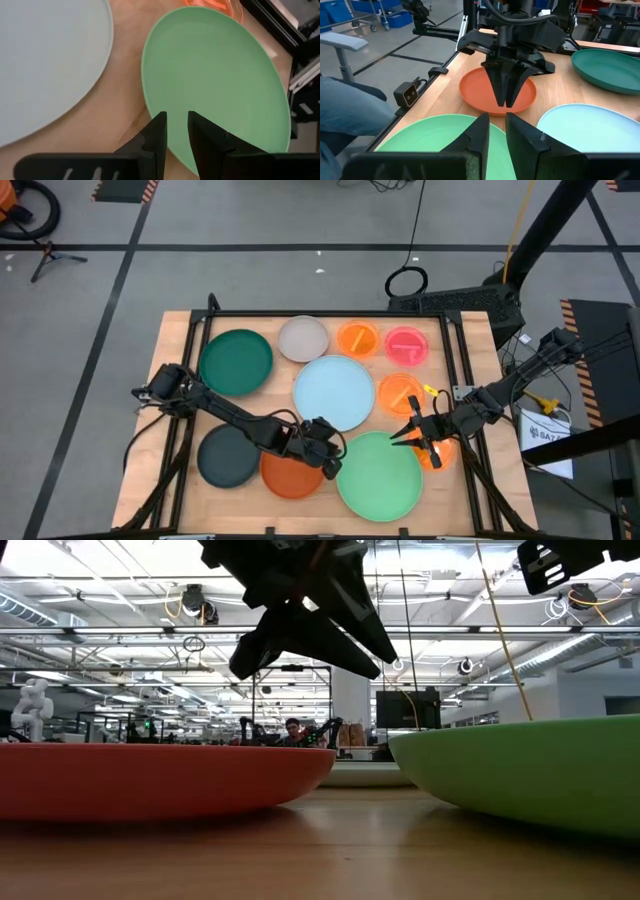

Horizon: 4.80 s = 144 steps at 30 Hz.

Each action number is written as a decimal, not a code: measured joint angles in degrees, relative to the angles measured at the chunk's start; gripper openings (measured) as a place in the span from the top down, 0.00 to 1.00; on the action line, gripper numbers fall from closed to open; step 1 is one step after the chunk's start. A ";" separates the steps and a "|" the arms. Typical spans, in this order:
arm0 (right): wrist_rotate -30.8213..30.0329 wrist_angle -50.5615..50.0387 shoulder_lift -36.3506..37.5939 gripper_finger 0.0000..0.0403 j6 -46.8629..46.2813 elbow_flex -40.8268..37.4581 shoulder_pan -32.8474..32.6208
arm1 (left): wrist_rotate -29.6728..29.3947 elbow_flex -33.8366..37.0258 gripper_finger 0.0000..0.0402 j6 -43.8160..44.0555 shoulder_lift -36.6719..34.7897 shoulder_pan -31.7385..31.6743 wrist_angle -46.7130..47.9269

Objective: Stack plastic plates
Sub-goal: Stack the light green plate on top of the light blue plate

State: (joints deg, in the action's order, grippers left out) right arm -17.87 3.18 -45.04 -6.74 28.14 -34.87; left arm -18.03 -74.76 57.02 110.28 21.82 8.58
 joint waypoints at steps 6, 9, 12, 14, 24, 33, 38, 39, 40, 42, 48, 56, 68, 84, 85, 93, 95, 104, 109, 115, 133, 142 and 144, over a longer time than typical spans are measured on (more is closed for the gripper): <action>0.08 -0.03 0.00 0.86 -0.02 0.00 0.00 | 2.03 0.00 0.82 1.99 0.00 -0.40 -0.36; 0.09 -0.04 0.00 0.86 -0.02 0.00 0.00 | 2.10 0.00 0.90 2.27 0.00 -0.44 -0.86; 0.11 -0.04 0.00 0.86 -0.02 0.00 0.00 | 1.26 0.00 0.98 3.18 0.00 -0.49 -0.83; 0.11 -0.02 0.00 0.86 -0.02 0.00 0.00 | 1.60 0.00 0.98 4.32 0.00 -0.86 -0.85; 0.14 -0.05 0.02 0.86 -0.04 0.00 0.00 | 2.30 -0.16 0.74 0.51 1.74 -1.34 -2.94; 0.15 -0.32 0.02 0.86 -0.04 0.00 0.00 | -1.42 -0.02 0.55 -4.48 3.82 -1.72 -4.34; 0.15 -0.80 0.02 0.86 -0.06 0.00 0.00 | -3.18 -0.02 0.54 -5.53 3.82 -2.49 -4.46; 0.16 -1.04 0.02 0.86 -0.07 0.00 0.00 | -3.19 -0.02 0.54 -5.55 3.82 -2.59 -4.42; 0.17 -1.22 0.02 0.86 -0.07 0.00 0.00 | -3.25 -0.02 0.54 -5.62 3.82 -2.60 -4.23; 0.17 -1.47 0.02 0.86 -0.07 0.00 0.00 | -3.96 -0.02 0.54 -6.34 3.85 -2.42 -4.16; 0.13 -1.38 0.02 0.86 -0.07 0.00 0.00 | -5.61 -0.02 0.54 -7.87 4.09 -1.77 -5.72; 0.09 -1.42 0.01 0.86 -0.07 0.00 0.00 | -6.34 -1.03 0.54 -7.79 6.99 -0.70 -6.01; 0.02 -1.74 0.01 0.86 -0.27 0.00 0.00 | -7.92 -12.55 0.54 -9.63 13.60 -0.15 6.66; -0.03 -2.21 0.00 0.86 -0.70 0.00 -0.09 | -9.92 -17.77 0.54 -8.23 16.35 -0.31 13.57; -0.03 -2.25 0.00 0.86 -0.70 -0.01 -0.09 | -9.93 -17.75 0.54 -8.03 16.35 -0.27 13.65; -0.02 -2.23 0.00 0.86 -0.72 -0.02 -0.09 | -10.07 -17.80 0.54 -7.44 17.33 0.01 13.69; -0.02 -2.26 0.00 0.86 -0.89 -0.01 -0.09 | -10.04 -17.78 0.54 -7.17 17.68 0.09 14.00; -0.02 -2.25 0.02 0.86 -0.54 0.00 -0.09 | -10.03 -17.79 0.54 -6.24 17.82 0.76 13.78; -0.02 -2.23 0.02 0.86 -0.52 0.00 -0.09 | -10.11 -17.75 0.54 -5.86 18.25 0.76 14.01; -0.03 -2.23 0.02 0.86 -0.51 0.00 -0.09 | -10.49 -17.75 0.54 -5.47 18.18 0.87 13.70; -0.02 -2.23 0.02 0.86 -0.50 0.00 -0.09 | -10.47 -17.75 0.84 -5.23 18.14 1.02 13.63; -0.02 -2.71 0.02 0.86 -0.50 0.00 -0.11 | -10.49 -17.75 0.93 -2.75 18.07 0.93 13.39; -0.02 -2.73 0.02 0.86 -0.50 0.00 -0.11 | -10.48 -17.75 0.94 -2.06 18.03 0.67 13.19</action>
State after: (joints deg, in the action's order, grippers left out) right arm -17.89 0.45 -45.01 -7.25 28.14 -34.98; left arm -28.51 -92.51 54.95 128.31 22.50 21.77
